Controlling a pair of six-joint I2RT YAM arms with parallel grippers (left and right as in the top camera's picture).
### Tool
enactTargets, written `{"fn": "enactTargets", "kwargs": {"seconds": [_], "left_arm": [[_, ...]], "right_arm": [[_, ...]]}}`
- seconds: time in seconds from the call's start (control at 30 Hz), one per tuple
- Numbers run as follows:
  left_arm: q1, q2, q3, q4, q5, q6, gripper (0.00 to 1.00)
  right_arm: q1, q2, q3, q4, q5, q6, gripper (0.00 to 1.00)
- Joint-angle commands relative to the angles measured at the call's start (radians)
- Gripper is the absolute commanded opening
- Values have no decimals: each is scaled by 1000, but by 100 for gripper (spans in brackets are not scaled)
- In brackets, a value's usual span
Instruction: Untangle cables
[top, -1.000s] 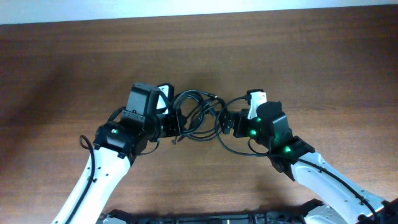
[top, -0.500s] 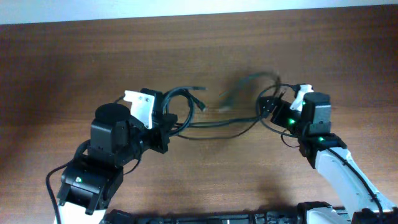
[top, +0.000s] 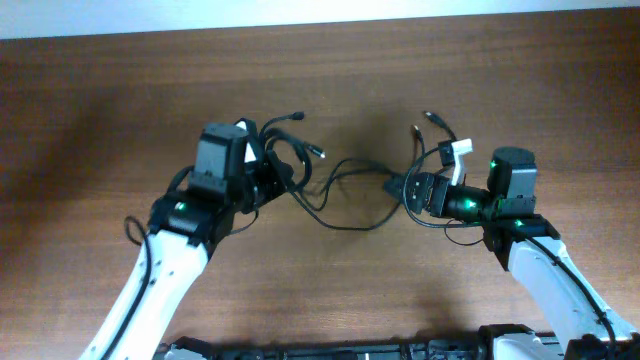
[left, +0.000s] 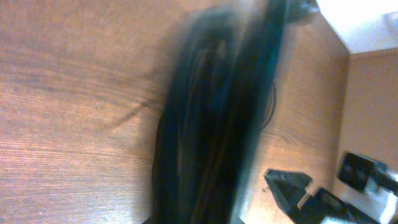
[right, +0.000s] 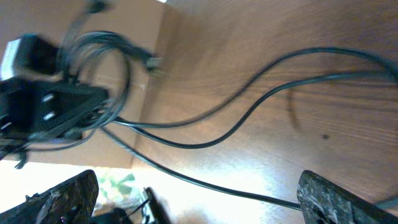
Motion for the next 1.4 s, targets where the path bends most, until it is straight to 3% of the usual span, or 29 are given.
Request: {"fn": "enactTargets", "kwargs": {"seconds": [0.0, 0.03, 0.2, 0.3, 0.33, 0.4, 0.47, 0.5, 0.53, 0.57, 0.67, 0.7, 0.73, 0.77, 0.8, 0.83, 0.87, 0.9, 0.93, 1.03, 1.2, 1.3, 1.37], "left_arm": [[-23, 130, 12, 6, 63, -158, 68], [-38, 172, 12, 1, 65, -158, 99], [-41, 233, 12, -1, 57, -153, 99], [-19, 233, 12, 78, 95, 7, 99], [-9, 233, 17, 143, 145, 96, 99], [9, 233, 27, 281, 216, 136, 91], [12, 234, 29, 610, 201, 134, 89], [-2, 235, 29, 721, 175, 135, 93], [-7, 235, 29, 742, 171, 136, 100], [-6, 235, 29, 729, 169, 168, 99], [58, 211, 44, 471, 159, 274, 100], [98, 203, 48, 365, 162, 275, 87], [129, 202, 48, 285, 169, 275, 42], [140, 203, 48, 239, 169, 275, 10], [144, 202, 48, 186, 168, 275, 1], [144, 203, 47, 158, 168, 296, 21], [144, 203, 47, 140, 167, 328, 52], [144, 203, 47, 111, 147, 369, 71], [144, 203, 47, 86, 101, 372, 73], [144, 203, 47, 107, 51, 372, 72], [103, 284, 44, 304, 26, 362, 64], [99, 365, 44, 358, 31, 314, 44], [99, 396, 44, 389, 34, 315, 40]], "right_arm": [[24, 0, 0, 5, -53, -11, 99], [29, 0, 0, 4, -56, -12, 99], [29, 0, 0, -23, -55, -12, 99], [29, 1, 0, -24, -51, -12, 99], [29, 1, 0, -24, -48, -11, 99], [29, 1, 0, -24, -27, -11, 99], [29, 1, 0, -30, -27, -11, 99], [29, 1, 0, -43, -27, -11, 99], [29, 1, 0, -49, -27, -11, 99], [29, 1, 0, -56, -27, -11, 99], [29, 1, 0, -74, -29, -11, 99], [29, 1, 0, -86, -28, -11, 99], [29, 1, 0, -85, -21, -11, 99], [29, 1, 0, -85, -3, -11, 99], [29, 1, 0, -85, 28, -11, 99], [29, 1, 0, -86, 36, -11, 99], [29, 1, 0, -86, 38, -11, 99], [29, 1, 0, -101, 51, -11, 99], [29, 1, 0, -119, 69, -11, 99], [29, 1, -1, -161, 154, -11, 99], [29, 1, -1, -182, 201, -11, 99], [29, 1, -1, -182, 208, -11, 99], [29, 1, -1, -182, 208, -11, 99]]}}
